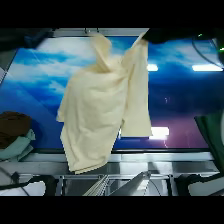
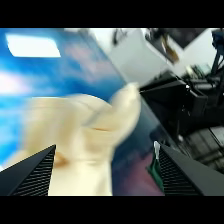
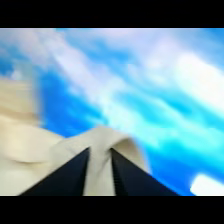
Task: Fold the shirts.
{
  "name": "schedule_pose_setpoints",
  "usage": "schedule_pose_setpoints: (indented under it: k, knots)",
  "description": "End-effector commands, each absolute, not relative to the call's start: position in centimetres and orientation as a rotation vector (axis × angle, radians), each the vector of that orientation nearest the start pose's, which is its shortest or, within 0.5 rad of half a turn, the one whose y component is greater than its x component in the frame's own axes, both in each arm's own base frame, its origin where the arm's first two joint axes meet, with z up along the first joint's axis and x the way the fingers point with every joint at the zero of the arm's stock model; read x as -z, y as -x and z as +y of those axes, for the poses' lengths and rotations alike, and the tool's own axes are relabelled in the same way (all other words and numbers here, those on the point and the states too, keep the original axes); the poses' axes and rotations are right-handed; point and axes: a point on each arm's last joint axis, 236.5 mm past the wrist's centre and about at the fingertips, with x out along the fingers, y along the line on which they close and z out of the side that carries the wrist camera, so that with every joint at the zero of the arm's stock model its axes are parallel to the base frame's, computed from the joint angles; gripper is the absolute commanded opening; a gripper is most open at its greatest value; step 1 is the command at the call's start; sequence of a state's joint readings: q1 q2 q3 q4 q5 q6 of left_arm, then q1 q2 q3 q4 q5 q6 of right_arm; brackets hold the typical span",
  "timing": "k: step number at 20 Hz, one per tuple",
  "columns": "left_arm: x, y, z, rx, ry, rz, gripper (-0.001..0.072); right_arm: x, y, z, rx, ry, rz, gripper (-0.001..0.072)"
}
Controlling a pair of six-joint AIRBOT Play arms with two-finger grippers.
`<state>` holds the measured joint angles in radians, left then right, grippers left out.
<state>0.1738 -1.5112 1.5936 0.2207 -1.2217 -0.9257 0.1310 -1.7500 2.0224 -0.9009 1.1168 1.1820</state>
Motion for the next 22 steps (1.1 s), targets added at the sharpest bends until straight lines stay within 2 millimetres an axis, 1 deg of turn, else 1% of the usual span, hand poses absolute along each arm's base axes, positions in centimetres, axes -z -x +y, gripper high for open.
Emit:
schedule_pose_setpoints:
  k: [1, 2, 3, 5, 6, 7, 8, 9, 11, 12, 14, 15, 17, 18, 19, 20, 21, 22]
  knots:
    - [-14.3, -55.3, -13.9, 0.918, 0.695, 0.675, 0.0714, -6.0, -58.2, 17.7, -0.577, -0.237, 0.926, 0.0484]
    - [-14.2, -55.7, -12.9, 0.940, 0.712, 0.697, 0.0714, -4.9, -57.7, 16.0, -0.560, -0.230, 0.974, 0.0482]
    - [-14.7, -55.5, -11.8, 0.968, 0.729, 0.721, 0.0714, -4.3, -56.8, 14.2, -0.551, -0.227, 1.030, 0.0482]
    - [-15.4, -54.0, -9.2, 0.975, 0.754, 0.804, 0.0713, -4.2, -54.7, 10.6, -0.541, -0.248, 1.125, 0.0483]
    - [-15.2, -53.2, -7.8, 0.945, 0.749, 0.862, 0.0712, -3.9, -53.6, 8.9, -0.536, -0.262, 1.171, 0.0483]
    - [-14.5, -52.3, -6.6, 0.903, 0.747, 0.931, 0.0712, -3.6, -52.9, 7.3, -0.529, -0.272, 1.203, 0.0482]
    - [-13.5, -50.9, -5.6, 0.856, 0.750, 1.014, 0.0712, -2.9, -52.0, 5.5, -0.513, -0.301, 1.247, 0.0483]
    - [-11.8, -49.1, -5.1, 0.808, 0.740, 1.111, 0.0712, -1.9, -51.1, 4.0, -0.503, -0.324, 1.285, 0.0482]
    - [-7.7, -44.3, -5.0, 0.712, 0.707, 1.333, 0.0712, 0.5, -49.5, 1.8, -0.481, -0.375, 1.349, 0.0482]
    - [-5.6, -41.3, -5.6, 0.673, 0.694, 1.439, 0.0711, 1.8, -48.7, 1.1, -0.479, -0.393, 1.377, 0.0481]
    - [-2.3, -35.5, -7.3, 0.622, 0.696, 1.587, 0.0712, 4.6, -47.2, 0.7, -0.478, -0.426, 1.432, 0.0480]
    - [-0.9, -33.1, -8.1, 0.600, 0.704, 1.627, 0.0712, 5.9, -46.7, 0.8, -0.475, -0.446, 1.460, 0.0477]
    - [1.1, -29.1, -9.5, 0.570, 0.750, 1.670, 0.0712, 8.5, -45.6, 2.0, -0.506, -0.472, 1.522, 0.0478]
    - [2.0, -27.2, -10.0, 0.557, 0.771, 1.692, 0.0712, 9.4, -45.4, 3.1, -0.549, -0.492, 1.536, 0.0478]
    - [2.5, -25.7, -10.3, 0.542, 0.789, 1.709, 0.0712, 9.9, -45.5, 4.4, -0.593, -0.531, 1.533, 0.0477]
    - [2.9, -24.2, -10.5, 0.533, 0.807, 1.724, 0.0711, 9.9, -45.8, 6.1, -0.643, -0.589, 1.520, 0.0476]
    - [3.1, -23.1, -10.4, 0.518, 0.826, 1.725, 0.0711, 9.7, -46.1, 7.6, -0.688, -0.632, 1.500, 0.0465]
    - [3.1, -22.3, -10.3, 0.502, 0.846, 1.716, 0.0706, 9.4, -46.4, 8.8, -0.735, -0.654, 1.476, 0.0361]
